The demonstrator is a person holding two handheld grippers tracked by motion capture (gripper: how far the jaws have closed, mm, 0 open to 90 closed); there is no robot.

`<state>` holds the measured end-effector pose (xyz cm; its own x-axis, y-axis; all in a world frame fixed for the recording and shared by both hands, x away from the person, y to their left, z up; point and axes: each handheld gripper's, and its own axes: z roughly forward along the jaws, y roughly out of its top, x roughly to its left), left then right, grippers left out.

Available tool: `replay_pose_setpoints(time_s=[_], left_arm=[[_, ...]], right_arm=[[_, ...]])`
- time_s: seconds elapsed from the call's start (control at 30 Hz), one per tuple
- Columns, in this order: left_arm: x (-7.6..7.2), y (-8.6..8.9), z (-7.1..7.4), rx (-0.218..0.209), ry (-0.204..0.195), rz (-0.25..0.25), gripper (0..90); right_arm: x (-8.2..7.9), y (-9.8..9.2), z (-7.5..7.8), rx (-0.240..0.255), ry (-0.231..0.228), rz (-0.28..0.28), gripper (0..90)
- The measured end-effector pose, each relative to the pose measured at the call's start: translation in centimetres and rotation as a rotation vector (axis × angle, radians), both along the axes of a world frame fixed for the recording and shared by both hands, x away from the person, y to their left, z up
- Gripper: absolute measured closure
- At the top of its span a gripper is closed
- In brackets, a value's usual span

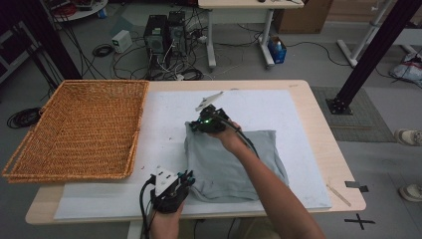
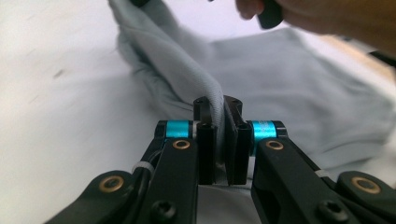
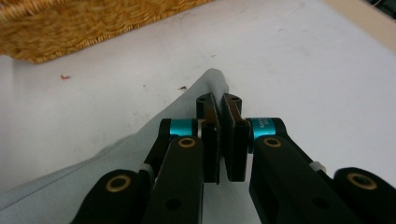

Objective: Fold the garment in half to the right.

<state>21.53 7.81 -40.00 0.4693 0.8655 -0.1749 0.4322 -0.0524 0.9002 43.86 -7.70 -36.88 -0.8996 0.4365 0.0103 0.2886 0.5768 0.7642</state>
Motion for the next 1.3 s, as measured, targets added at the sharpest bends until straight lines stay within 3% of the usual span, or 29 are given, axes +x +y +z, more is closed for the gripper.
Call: replay_pose_setpoints(time_s=[0.03,0.1,0.27,0.3,0.33,0.53,0.77,0.97,1.0,1.03,1.1,1.2,1.27,1.3], left_arm=[[0.0,0.0,0.0,0.000,0.000,0.000,84.7],[0.6,-2.7,0.8,-0.002,-0.020,-0.062,84.7],[1.5,-6.6,1.2,-0.001,-0.033,-0.142,84.7],[1.5,-6.6,1.2,-0.001,-0.033,-0.142,84.7],[1.8,-8.0,1.2,-0.004,-0.031,-0.173,84.7],[2.3,-12.4,1.0,-0.005,-0.029,-0.262,84.7],[3.0,-16.4,-0.1,-0.004,-0.015,-0.326,84.7],[3.7,-17.6,-1.2,0.001,-0.004,-0.322,82.9],[3.7,-17.5,-1.1,0.006,-0.014,-0.312,75.1],[3.7,-17.3,-1.0,0.015,-0.030,-0.294,63.0],[3.9,-16.5,-0.6,0.027,-0.045,-0.265,44.9],[4.2,-14.7,0.2,0.050,-0.080,-0.190,24.7],[4.8,-12.7,0.5,0.040,-0.087,-0.152,19.7],[4.8,-12.7,0.5,0.040,-0.087,-0.152,18.6]], right_arm=[[-0.1,-0.8,0.3,0.018,-0.001,-0.006,88.0],[-0.3,-3.5,1.0,0.067,0.002,-0.029,88.0],[-0.6,-9.5,1.5,0.097,-0.006,-0.089,88.0],[-0.6,-9.5,1.5,0.097,-0.006,-0.089,88.0],[-0.7,-11.7,1.5,0.109,-0.008,-0.114,88.1],[-1.4,-17.4,0.9,0.141,-0.001,-0.180,88.0],[-2.0,-22.1,-1.3,0.160,0.019,-0.245,88.0],[-1.9,-23.1,-2.0,0.148,0.017,-0.279,85.9],[-2.0,-23.0,-2.0,0.129,0.005,-0.298,79.9],[-2.0,-23.0,-2.0,0.119,-0.003,-0.319,68.2],[-2.3,-23.3,-1.7,0.129,0.012,-0.399,52.2],[-4.1,-24.4,-0.7,0.133,0.008,-0.530,45.3],[-6.5,-25.2,-0.3,0.157,-0.030,-0.563,46.1],[-6.5,-25.2,-0.3,0.157,-0.030,-0.563,46.1]])
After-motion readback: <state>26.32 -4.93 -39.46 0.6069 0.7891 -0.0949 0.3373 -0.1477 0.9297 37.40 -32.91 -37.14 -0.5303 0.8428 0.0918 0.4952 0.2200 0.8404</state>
